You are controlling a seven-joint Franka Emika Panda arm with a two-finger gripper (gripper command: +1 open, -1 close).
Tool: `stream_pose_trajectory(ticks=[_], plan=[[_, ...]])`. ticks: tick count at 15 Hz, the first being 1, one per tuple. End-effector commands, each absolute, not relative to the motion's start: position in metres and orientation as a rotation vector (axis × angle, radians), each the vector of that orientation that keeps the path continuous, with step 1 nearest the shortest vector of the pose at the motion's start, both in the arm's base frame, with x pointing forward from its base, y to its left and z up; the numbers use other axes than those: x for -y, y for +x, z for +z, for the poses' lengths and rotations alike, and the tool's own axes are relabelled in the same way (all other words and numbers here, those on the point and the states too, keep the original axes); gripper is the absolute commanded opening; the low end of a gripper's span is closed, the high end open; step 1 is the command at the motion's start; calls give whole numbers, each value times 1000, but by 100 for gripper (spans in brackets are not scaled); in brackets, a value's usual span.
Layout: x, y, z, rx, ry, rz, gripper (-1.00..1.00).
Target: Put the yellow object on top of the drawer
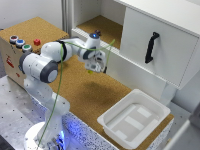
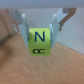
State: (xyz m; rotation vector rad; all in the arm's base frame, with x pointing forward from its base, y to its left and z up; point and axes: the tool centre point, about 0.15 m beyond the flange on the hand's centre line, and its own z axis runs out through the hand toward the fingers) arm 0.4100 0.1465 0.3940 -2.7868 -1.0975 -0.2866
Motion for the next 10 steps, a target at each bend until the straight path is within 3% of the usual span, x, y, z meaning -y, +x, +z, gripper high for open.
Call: stream_pose_trajectory(ticks=[1, 6, 10], plan=[[-263, 395, 464, 1516, -2622, -169, -100], [-362, 368, 487, 1889, -2401, -149, -100], [-434, 357, 480, 2095, -2291, -161, -100]])
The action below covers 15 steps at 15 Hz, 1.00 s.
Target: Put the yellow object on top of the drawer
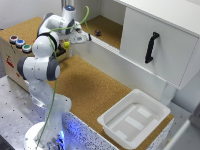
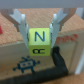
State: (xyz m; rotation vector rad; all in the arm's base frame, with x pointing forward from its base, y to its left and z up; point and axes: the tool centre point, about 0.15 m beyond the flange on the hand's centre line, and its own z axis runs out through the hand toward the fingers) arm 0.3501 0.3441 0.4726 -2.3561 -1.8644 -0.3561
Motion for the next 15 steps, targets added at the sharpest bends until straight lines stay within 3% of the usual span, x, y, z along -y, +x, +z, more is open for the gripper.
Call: stream_pose_trajectory(ticks=[1, 8, 9, 12, 15], plan=[[-449, 358, 480, 2120, -2270, -162, -100], [-499, 371, 469, 2171, -2251, -110, -100], [-499, 372, 467, 2157, -2266, -103, 100], [-487, 362, 478, 2141, -2262, -178, 100], [-465, 346, 514, 2141, -2235, -265, 100]])
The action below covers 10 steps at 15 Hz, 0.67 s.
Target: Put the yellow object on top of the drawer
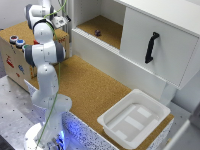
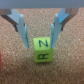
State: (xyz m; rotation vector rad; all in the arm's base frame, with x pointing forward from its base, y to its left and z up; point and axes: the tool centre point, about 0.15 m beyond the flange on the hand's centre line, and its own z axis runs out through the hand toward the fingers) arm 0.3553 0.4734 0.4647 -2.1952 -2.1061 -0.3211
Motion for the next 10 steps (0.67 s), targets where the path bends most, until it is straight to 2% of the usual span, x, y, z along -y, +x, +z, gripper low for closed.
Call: stream_pose_trajectory(ticks=[1, 5, 10], plan=[[-456, 342, 525, 2129, -2218, -288, 100], [-406, 328, 544, 2051, -2271, -316, 100], [-354, 315, 531, 1901, -2370, -290, 100]])
